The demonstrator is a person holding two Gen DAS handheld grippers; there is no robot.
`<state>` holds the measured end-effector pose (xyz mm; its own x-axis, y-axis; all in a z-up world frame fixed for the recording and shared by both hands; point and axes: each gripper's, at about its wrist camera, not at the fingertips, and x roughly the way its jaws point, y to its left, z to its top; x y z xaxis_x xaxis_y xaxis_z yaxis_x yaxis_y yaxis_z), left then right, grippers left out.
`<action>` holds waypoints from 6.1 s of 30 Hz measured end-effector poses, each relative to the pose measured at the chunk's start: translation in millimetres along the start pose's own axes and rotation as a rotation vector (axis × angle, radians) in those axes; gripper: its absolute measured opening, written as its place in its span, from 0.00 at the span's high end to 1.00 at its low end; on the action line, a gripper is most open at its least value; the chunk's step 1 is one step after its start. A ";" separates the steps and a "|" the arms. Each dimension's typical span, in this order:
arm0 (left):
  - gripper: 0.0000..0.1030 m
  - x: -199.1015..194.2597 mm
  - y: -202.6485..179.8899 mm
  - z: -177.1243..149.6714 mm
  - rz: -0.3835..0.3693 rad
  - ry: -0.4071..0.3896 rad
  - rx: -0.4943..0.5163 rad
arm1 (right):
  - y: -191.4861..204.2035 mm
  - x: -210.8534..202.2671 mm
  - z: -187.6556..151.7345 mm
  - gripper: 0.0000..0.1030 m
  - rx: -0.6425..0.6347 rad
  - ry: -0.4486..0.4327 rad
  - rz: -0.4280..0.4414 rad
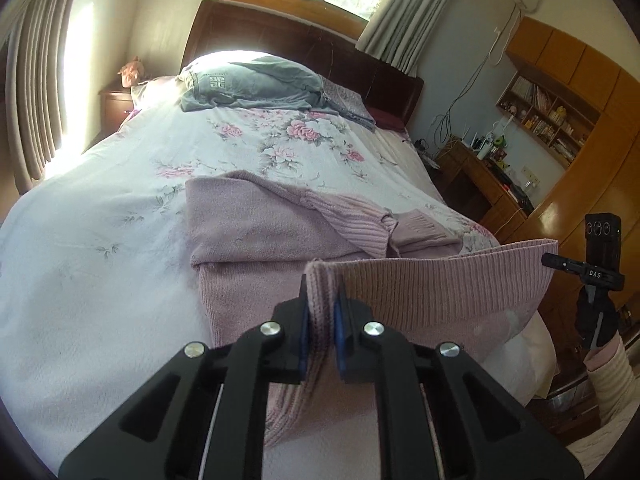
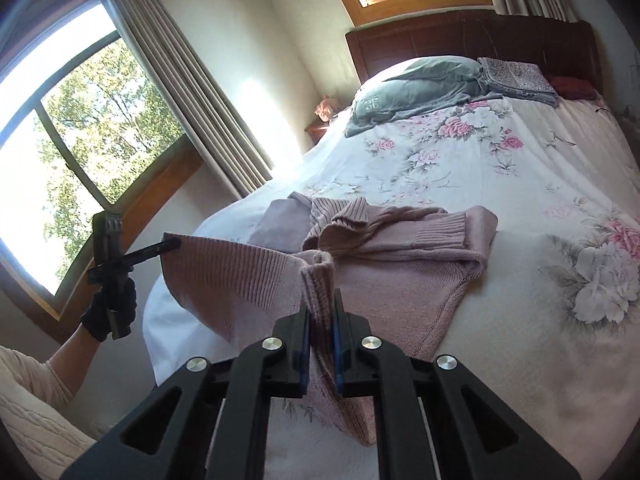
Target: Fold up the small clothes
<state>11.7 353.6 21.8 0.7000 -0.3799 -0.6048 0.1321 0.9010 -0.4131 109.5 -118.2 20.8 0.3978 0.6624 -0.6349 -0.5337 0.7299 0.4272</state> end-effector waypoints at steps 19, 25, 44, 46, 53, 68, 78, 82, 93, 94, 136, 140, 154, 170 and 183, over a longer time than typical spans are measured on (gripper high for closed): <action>0.92 147.3 59.0 151.0 0.138 -0.028 -0.088 | -107.2 111.7 157.0 0.92 0.140 -0.036 -0.104; 0.88 229.0 99.1 125.8 0.248 0.175 -0.154 | -152.1 194.1 140.6 0.92 0.213 0.149 -0.250; 0.58 119.4 89.4 17.9 0.289 0.228 -0.151 | -104.3 124.5 29.3 0.43 0.208 0.233 -0.140; 0.58 112.3 76.7 8.3 0.300 0.216 -0.120 | -101.4 124.8 5.6 0.43 0.240 0.280 -0.133; 0.55 129.6 49.8 -13.6 0.314 0.264 -0.048 | -92.8 119.3 -17.5 0.91 0.265 0.276 -0.091; 0.49 146.7 59.0 -33.3 0.338 0.305 -0.054 | -105.5 121.0 -49.2 0.92 0.291 0.305 -0.185; 0.46 145.7 55.9 -30.8 0.351 0.318 -0.068 | -112.4 116.1 -42.5 0.88 0.348 0.315 -0.141; 0.45 119.1 44.3 -3.5 0.362 0.234 -0.098 | -109.1 92.6 -18.7 0.29 0.355 0.246 -0.177; 0.39 182.6 -37.0 57.2 0.215 0.201 0.006 | -169.9 122.6 15.0 0.24 0.504 0.297 -0.226; 0.39 192.9 -40.7 57.2 0.209 0.211 0.011 | -173.0 125.5 13.2 0.24 0.516 0.303 -0.221; 0.34 271.9 -12.5 40.9 0.164 0.332 -0.073 | -215.2 176.6 0.9 0.73 0.697 0.202 0.038; 0.34 272.4 -11.6 39.6 0.160 0.327 -0.074 | -214.6 177.0 0.2 0.74 0.703 0.204 0.034; 0.37 208.9 12.8 57.0 0.022 0.273 -0.211 | -91.4 159.8 117.4 0.78 0.451 0.184 0.053; 0.36 149.5 93.4 40.2 -0.021 0.188 -0.418 | 61.6 313.7 111.7 0.79 0.126 0.472 -0.017; 0.36 132.2 110.0 42.3 -0.029 0.159 -0.453 | 77.8 322.3 100.2 0.50 0.172 0.494 0.163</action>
<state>148.4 411.3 -74.8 0.5795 -0.4626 -0.6710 -0.1937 0.7215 -0.6648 270.9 169.0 -86.1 -0.1003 0.6414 -0.7606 -0.4125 0.6689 0.6184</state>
